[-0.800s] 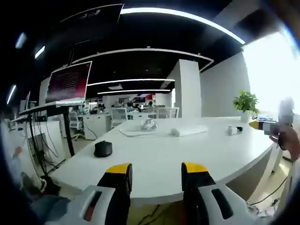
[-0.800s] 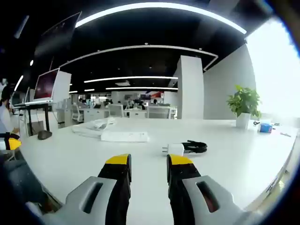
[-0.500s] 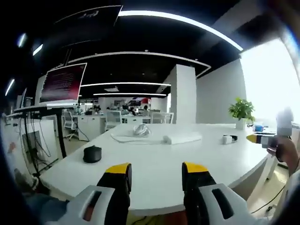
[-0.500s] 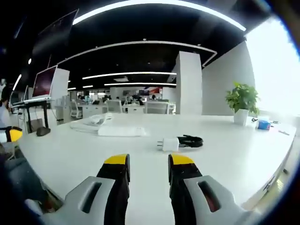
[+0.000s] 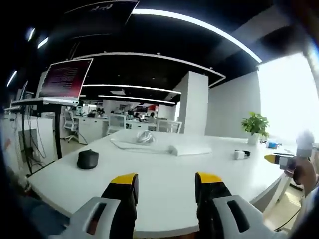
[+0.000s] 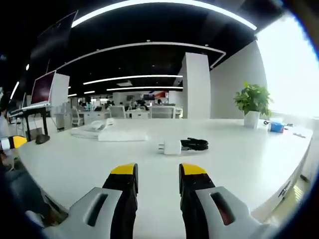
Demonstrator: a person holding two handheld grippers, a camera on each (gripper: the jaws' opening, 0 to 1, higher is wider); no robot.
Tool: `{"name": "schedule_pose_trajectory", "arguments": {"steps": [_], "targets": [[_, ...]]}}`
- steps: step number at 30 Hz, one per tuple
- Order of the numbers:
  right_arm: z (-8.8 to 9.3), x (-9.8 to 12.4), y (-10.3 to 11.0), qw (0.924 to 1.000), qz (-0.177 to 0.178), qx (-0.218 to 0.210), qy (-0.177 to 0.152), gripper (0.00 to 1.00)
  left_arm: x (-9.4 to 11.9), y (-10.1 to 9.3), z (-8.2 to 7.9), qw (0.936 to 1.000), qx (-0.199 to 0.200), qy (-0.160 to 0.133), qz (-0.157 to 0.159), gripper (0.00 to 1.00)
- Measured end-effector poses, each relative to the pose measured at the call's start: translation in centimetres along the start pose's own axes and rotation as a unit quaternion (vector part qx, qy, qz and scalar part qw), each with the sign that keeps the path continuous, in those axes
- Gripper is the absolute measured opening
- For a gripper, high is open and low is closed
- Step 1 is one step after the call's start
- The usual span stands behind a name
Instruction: Straighten the power strip on the desk, plug the charger into it
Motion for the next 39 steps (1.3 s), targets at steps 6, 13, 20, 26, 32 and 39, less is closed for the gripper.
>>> {"name": "schedule_pose_trajectory", "arguments": {"steps": [6,13,20,26,32,39], "targets": [[0.5,-0.2,-0.7,0.9998,-0.008,-0.015,-0.006,0.32,-1.0,-0.9,0.3,0.9994,-0.03,0.016,0.002,0.45],[0.6,-0.1,-1.4,0.9998,-0.016,-0.006,-0.011,0.33,-2.8,-2.1,0.5,0.9984,-0.045,0.031,0.008,0.46],[1.5,0.2,-3.6,0.9989,0.007,-0.042,-0.018,0.34,-4.5,-3.3,0.8,0.9973,-0.065,0.036,0.001,0.45],[1.5,0.5,-4.3,0.9986,0.014,-0.046,-0.024,0.34,-5.6,-4.9,0.7,0.9954,-0.083,0.043,0.023,0.45],[1.3,0.0,-4.5,0.9986,0.009,-0.047,-0.023,0.34,-5.5,-5.2,1.0,0.9932,-0.094,0.061,0.033,0.46],[0.7,-0.4,-3.6,0.9985,-0.009,-0.043,-0.031,0.36,-4.9,-4.8,0.8,0.9925,-0.102,0.061,0.029,0.46]]}}
Point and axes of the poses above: the point that each gripper's makers call its tool centre point, and the gripper's own axes: x roughly backward along the fingers, y roughly to its left, z roughly out of its underside, the point moved 10 cm from there along x, roughly backward along the fingers, and after that the axes turned 3 degrees about -z, right-handed, at the moved point
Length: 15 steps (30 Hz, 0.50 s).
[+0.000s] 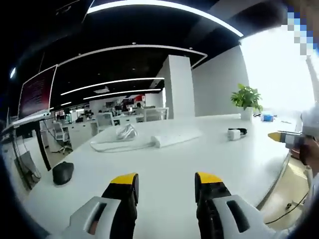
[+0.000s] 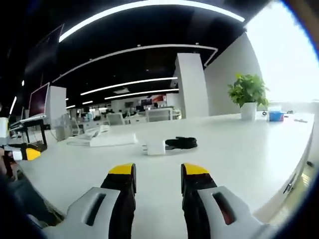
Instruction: Straighten the power strip on the desk, plug the charger into it
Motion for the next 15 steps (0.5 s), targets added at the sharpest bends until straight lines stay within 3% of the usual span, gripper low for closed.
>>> {"name": "schedule_pose_trajectory", "arguments": {"steps": [15], "targets": [[-0.04,-0.86,0.98,0.9997,-0.017,0.018,0.01,0.37,-0.26,0.85,0.15,0.9998,0.015,-0.008,-0.013,0.46]]}}
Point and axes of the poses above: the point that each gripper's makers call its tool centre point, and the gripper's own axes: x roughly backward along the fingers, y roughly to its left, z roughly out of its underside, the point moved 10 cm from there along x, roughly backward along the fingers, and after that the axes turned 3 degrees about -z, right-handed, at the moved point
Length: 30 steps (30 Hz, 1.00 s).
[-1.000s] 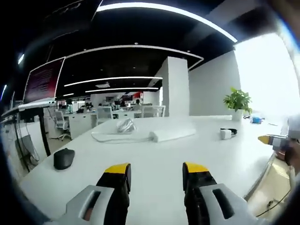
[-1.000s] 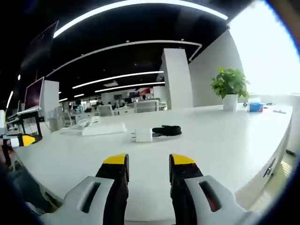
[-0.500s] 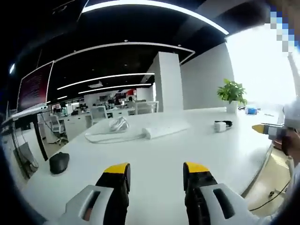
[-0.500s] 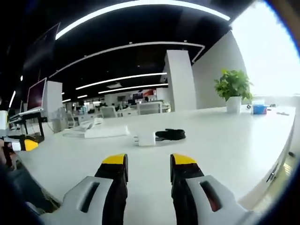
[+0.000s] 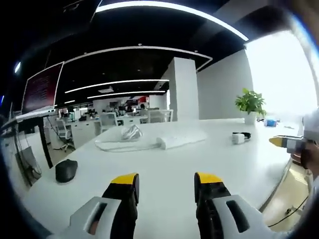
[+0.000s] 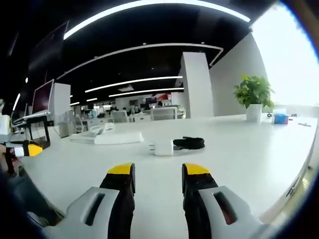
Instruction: Straighten the power strip on the desk, plug the charger into it
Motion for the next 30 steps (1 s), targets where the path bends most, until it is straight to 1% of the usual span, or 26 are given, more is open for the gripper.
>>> {"name": "schedule_pose_trajectory", "arguments": {"steps": [6,11,19,26,30], "targets": [[-0.5,-0.8,-0.2,0.9998,-0.002,0.017,0.002,0.37,-0.4,0.0,0.1,1.0,-0.001,0.006,0.001,0.46],[-0.8,-1.5,-0.4,0.9999,-0.001,0.017,0.004,0.37,-0.8,0.1,0.0,1.0,0.001,0.005,0.005,0.46],[-1.7,-2.5,-0.2,0.9994,-0.024,0.025,-0.003,0.37,-1.5,0.4,-0.6,0.9999,0.008,-0.007,0.012,0.45],[-2.3,-3.5,0.1,0.9987,-0.041,0.028,-0.008,0.36,-2.0,0.8,-1.2,0.9996,0.006,-0.02,0.017,0.42],[-2.5,-4.2,0.2,0.9981,-0.054,0.026,-0.01,0.36,-2.3,1.0,-1.6,0.9995,0.003,-0.024,0.018,0.42]]}}
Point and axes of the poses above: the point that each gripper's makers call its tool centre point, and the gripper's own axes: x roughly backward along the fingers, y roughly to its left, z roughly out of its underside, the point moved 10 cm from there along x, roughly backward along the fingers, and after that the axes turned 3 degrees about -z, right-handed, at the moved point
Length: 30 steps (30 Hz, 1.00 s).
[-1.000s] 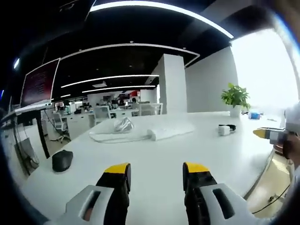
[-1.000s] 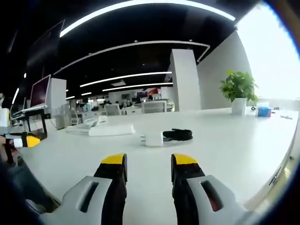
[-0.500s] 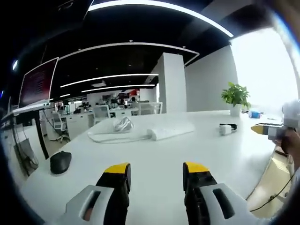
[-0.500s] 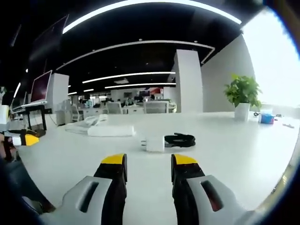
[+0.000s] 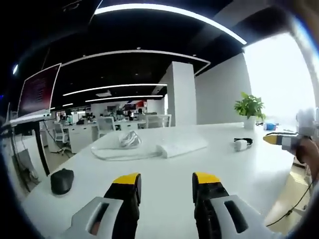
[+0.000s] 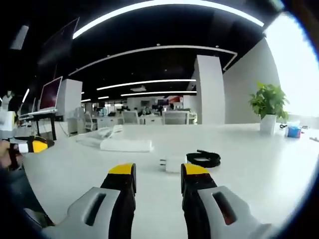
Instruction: Straighten the power strip on the desk, plug the charger into it
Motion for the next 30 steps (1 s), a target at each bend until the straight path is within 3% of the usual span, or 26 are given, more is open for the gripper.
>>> {"name": "schedule_pose_trajectory", "arguments": {"steps": [18,30], "targets": [[-2.0,-4.1,0.6,0.9973,-0.067,0.03,0.0,0.36,-2.5,0.4,-1.2,0.9997,0.004,-0.01,0.021,0.41],[-2.6,-7.4,0.4,0.9928,-0.117,0.022,0.013,0.36,-5.1,1.2,-2.8,0.9993,-0.007,-0.019,0.032,0.38]]}}
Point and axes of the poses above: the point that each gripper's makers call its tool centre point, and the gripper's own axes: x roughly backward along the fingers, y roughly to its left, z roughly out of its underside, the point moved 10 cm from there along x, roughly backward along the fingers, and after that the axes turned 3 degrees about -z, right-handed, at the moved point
